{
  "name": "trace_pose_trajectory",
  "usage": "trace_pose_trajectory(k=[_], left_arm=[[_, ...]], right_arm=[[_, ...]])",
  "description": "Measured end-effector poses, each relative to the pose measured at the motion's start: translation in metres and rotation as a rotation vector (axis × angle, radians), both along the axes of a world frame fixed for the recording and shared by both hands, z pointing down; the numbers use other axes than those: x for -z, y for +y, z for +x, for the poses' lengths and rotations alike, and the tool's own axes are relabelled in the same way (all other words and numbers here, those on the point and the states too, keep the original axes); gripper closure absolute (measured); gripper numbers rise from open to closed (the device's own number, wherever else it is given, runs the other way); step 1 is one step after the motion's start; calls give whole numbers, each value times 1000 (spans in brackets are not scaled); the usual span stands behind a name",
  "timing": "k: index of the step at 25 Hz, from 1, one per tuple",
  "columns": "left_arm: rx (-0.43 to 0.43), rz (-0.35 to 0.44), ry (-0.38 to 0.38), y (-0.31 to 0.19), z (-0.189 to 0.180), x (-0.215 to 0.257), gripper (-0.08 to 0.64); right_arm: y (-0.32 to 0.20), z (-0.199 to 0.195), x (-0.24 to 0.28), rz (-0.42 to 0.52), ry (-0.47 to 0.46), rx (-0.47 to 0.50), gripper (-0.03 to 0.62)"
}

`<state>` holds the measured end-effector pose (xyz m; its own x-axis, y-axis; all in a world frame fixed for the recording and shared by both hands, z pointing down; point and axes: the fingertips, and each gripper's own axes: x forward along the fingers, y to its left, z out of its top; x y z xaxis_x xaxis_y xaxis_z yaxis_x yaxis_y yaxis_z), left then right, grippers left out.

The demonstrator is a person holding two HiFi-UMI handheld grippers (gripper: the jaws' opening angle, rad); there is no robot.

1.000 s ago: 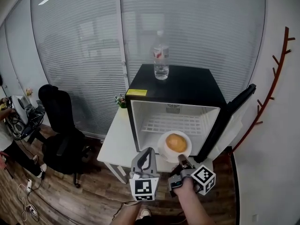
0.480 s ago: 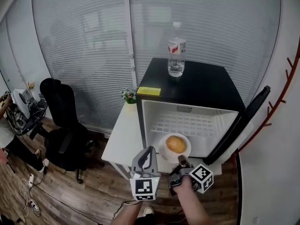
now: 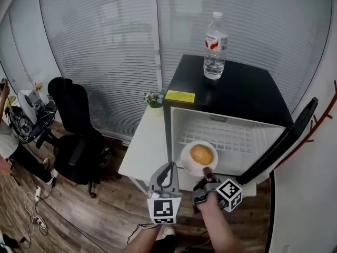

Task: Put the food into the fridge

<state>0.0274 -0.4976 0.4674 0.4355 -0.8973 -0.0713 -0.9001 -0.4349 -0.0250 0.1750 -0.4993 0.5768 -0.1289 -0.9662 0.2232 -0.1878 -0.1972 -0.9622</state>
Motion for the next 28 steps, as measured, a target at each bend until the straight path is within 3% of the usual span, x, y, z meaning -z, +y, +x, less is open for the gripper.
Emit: trace_pose_trajectory(k=[28], left_arm=[[2, -25, 22, -43, -13, -11, 528]], right_arm=[[-72, -9, 16, 8, -59, -45, 558]])
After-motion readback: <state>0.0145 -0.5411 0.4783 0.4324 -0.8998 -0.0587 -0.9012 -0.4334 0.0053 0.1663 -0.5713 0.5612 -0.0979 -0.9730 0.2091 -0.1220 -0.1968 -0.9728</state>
